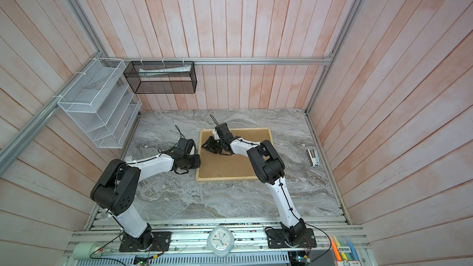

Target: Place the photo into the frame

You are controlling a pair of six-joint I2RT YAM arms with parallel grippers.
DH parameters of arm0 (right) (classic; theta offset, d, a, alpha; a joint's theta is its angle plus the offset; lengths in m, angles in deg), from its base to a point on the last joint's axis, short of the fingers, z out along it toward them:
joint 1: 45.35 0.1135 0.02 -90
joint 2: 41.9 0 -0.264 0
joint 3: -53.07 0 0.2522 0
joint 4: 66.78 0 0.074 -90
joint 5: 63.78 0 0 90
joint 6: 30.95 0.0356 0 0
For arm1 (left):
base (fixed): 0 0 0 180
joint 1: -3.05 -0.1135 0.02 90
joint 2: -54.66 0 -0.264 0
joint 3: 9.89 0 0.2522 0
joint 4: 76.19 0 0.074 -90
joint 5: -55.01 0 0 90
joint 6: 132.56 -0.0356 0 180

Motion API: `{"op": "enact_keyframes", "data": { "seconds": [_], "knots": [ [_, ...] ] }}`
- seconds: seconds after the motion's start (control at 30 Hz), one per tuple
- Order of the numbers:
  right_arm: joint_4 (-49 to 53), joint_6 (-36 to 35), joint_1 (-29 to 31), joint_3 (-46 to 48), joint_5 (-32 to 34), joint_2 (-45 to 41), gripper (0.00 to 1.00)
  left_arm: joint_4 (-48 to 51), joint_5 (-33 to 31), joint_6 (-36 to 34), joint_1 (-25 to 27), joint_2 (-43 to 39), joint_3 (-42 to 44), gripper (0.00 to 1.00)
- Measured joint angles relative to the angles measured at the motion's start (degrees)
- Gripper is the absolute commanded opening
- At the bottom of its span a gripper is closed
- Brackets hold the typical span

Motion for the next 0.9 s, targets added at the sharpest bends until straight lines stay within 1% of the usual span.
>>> {"op": "enact_keyframes", "data": {
  "seconds": [0.27,0.43,0.7,0.9],
  "knots": [
    [-0.72,3.63,1.01,-1.66,-0.39,1.40,0.32,-0.74,0.50,-0.04,-0.13,-0.20,0.52,0.18],
    [-1.92,6.49,1.18,-1.40,0.57,1.46,0.32,-1.09,0.70,-0.04,-0.20,-0.31,0.79,0.18],
    [-6.34,10.12,1.55,0.63,2.47,1.46,0.32,-1.29,0.81,-0.02,-0.20,-0.39,0.92,0.16],
    [-8.76,11.96,1.62,1.77,2.60,1.46,0.32,-1.33,0.81,-0.02,-0.20,-0.39,0.94,0.16]
  ]
}}
